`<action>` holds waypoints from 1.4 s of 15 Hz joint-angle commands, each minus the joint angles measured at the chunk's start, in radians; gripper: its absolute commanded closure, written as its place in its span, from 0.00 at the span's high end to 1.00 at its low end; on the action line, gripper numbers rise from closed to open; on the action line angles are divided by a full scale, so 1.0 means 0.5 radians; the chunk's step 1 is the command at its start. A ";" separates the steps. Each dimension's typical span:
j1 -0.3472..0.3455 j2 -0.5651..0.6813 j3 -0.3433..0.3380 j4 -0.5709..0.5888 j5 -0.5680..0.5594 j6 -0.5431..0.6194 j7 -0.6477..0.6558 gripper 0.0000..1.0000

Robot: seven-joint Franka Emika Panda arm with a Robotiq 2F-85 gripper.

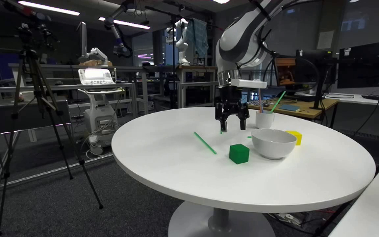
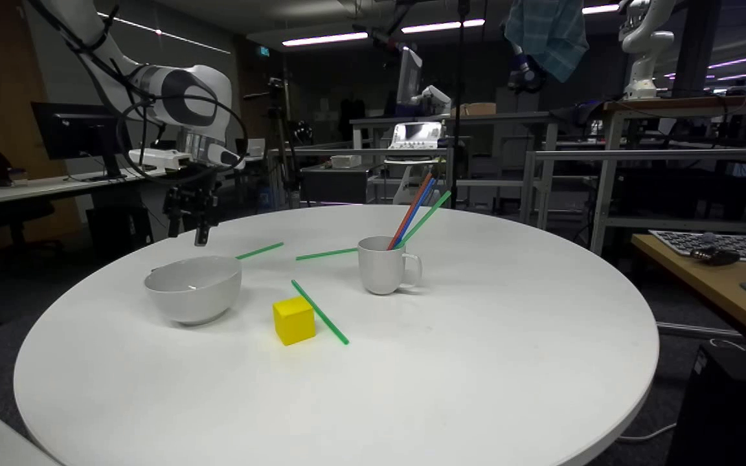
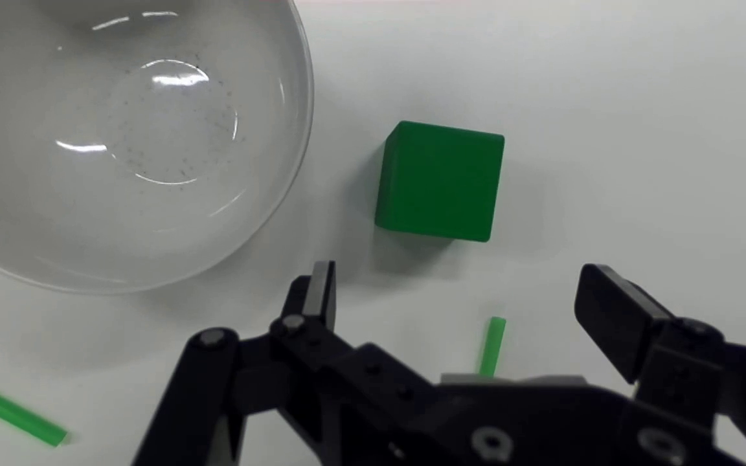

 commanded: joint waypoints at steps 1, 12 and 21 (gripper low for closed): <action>0.063 0.013 -0.060 -0.078 -0.165 0.017 0.060 1.00; 0.037 0.065 -0.060 -0.082 -0.178 0.018 0.005 1.00; 0.053 0.179 -0.034 0.058 -0.137 -0.107 0.006 1.00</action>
